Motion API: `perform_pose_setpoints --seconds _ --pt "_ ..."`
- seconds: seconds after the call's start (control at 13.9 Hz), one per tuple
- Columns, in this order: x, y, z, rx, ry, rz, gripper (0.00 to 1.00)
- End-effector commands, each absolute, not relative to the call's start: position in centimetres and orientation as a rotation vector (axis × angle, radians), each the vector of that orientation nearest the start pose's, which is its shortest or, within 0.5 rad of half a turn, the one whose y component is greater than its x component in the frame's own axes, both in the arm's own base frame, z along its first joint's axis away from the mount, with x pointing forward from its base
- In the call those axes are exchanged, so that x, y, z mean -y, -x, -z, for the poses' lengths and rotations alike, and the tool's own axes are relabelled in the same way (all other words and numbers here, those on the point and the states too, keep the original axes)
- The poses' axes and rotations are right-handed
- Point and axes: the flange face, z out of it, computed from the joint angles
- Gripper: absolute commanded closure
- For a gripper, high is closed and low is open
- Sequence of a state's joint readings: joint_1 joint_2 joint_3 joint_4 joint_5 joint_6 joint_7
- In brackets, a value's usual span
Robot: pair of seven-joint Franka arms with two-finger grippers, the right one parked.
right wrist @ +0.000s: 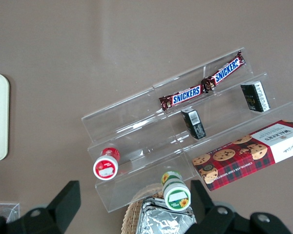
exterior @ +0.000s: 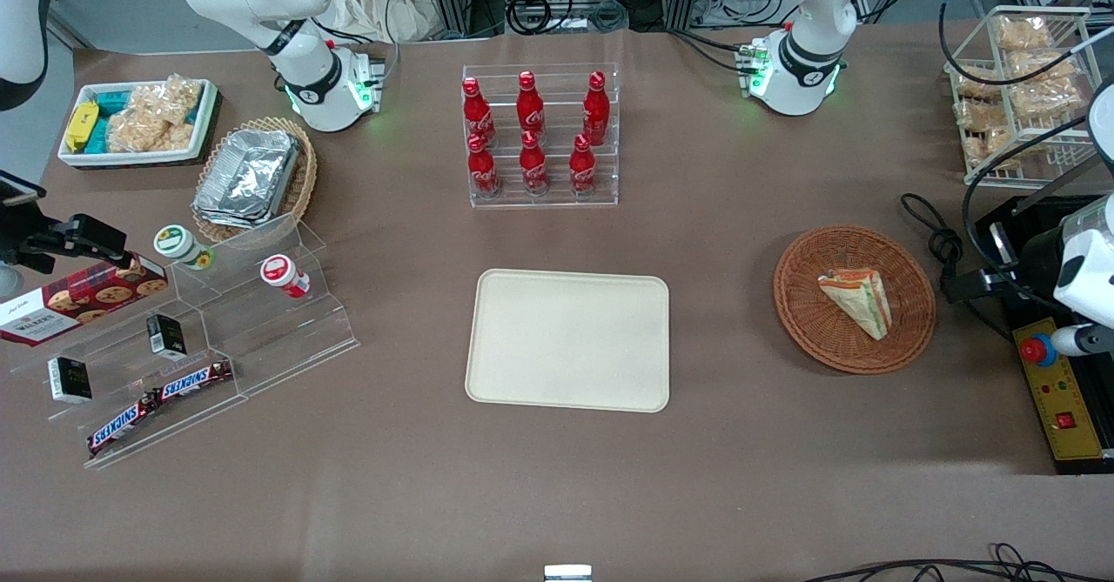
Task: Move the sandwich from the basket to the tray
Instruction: 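Lower the open left gripper over the wrapped sandwich in the basket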
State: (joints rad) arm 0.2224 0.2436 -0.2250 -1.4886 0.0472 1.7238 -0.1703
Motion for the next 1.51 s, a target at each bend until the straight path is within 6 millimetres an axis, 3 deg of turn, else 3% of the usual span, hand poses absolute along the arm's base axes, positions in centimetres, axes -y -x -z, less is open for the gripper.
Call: perform_pose_setpoints --seconds 0.0,0.29,0.5,0.65,0.94,1.44 --pt "-1.6 -63.9 -53.9 0.260 3.148 -0.023 0.01" --pt "-1.5 -64.1 -53.2 0.305 3.159 -0.053 0.01" --pt "-1.2 -63.9 -52.0 0.551 3.138 -0.126 0.01" --pt "-0.6 -63.6 -50.7 0.832 3.054 -0.188 0.01" --pt "-0.1 -62.5 -45.6 1.091 2.922 -0.251 0.01" --pt "-0.1 -58.6 -35.6 1.255 2.867 -0.135 0.06"
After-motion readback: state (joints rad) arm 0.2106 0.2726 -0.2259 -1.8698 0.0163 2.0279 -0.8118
